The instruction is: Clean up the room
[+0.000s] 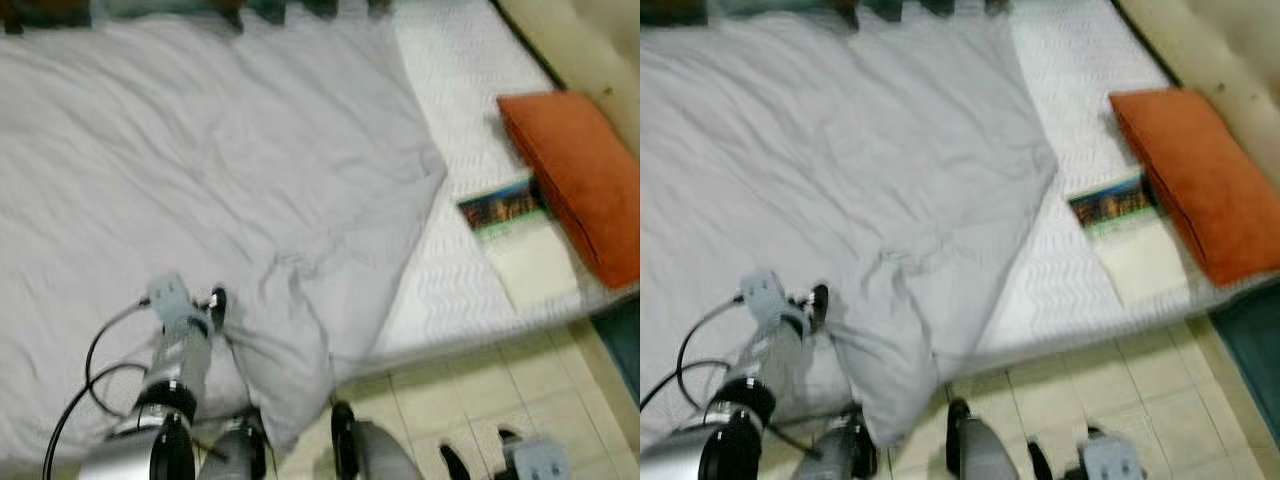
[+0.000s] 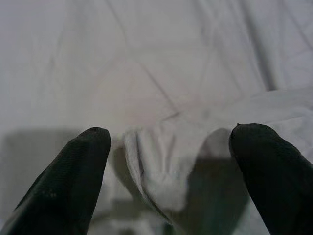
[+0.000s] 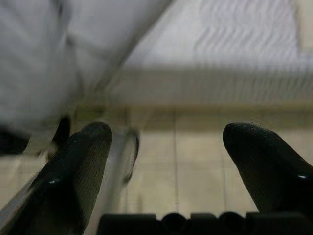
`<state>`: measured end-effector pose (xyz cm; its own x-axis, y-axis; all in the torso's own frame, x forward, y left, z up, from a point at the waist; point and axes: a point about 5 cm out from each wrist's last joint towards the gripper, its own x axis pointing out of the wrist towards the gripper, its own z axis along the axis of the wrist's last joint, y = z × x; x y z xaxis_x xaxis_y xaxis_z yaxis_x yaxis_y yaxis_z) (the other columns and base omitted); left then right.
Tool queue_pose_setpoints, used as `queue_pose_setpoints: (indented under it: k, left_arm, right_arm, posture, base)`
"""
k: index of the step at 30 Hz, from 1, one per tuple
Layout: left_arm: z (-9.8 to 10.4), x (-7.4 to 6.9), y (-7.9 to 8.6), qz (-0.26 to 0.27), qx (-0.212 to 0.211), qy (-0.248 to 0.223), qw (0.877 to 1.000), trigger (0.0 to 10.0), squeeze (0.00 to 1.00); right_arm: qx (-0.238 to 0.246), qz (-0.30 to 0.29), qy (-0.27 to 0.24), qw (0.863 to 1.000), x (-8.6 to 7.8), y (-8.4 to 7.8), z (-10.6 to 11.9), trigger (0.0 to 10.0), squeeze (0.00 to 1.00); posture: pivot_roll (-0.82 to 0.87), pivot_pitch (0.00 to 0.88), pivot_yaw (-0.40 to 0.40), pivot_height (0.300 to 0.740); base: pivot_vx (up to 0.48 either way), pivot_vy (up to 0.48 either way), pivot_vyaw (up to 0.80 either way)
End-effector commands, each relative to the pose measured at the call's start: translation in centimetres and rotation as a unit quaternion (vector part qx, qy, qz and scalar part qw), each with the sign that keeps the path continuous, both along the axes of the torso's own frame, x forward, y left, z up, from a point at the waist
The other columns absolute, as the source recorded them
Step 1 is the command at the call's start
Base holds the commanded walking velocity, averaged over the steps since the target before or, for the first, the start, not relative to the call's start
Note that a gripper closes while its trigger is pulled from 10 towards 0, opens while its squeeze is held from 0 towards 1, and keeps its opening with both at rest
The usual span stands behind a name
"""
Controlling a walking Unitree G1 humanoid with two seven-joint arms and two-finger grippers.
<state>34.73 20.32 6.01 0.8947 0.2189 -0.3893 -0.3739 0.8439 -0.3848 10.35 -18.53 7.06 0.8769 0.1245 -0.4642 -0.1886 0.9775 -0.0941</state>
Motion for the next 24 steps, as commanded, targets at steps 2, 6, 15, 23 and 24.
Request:
queue_pose_setpoints:
  k: [2,6,15,23,24]
  left_arm:
    - [-1.2,-0.7,-0.4,0.018,-0.053,0.012,0.998,10.0,0.0]
    - [-0.1,0.3,-1.5,0.011,-0.096,-0.026,0.995,10.0,0.0]
    - [-1.7,-0.5,-2.8,0.04,-0.189,-0.006,0.981,10.0,0.0]
    - [-2.5,-0.9,-4.1,0.005,-0.156,0.033,0.987,0.0,0.0]
    - [-2.4,-0.9,-4.1,0.0,-0.143,0.034,0.989,0.0,0.0]
  right_arm:
    - [0.0,-0.007,0.009,1.0,-0.6,0.2,0.2,10.0,0.0]
    - [0.003,-0.019,0.014,1.0,-1.0,0.5,0.3,10.0,0.0]
    - [0.001,-0.027,0.019,0.999,-1.2,0.7,0.3,10.0,0.0]
    - [0.003,-0.03,0.017,0.999,-1.1,1.1,0.2,10.0,0.0]
    - [0.002,-0.031,0.016,0.999,-1.1,1.0,0.1,10.0,0.0]
  posture:
    - [-0.37,0.603,-0.108,0.74]
    - [-0.36,0.595,-0.088,0.74]
    - [-0.37,0.601,-0.074,0.74]
    - [-0.37,0.592,-0.054,0.74]
    - [-0.37,0.586,-0.048,0.74]
  base:
    - [0.0,0.0,0.0]
    - [0.0,0.0,0.0]
    - [0.0,0.0,0.0]
    - [0.0,0.0,0.0]
    - [0.0,0.0,0.0]
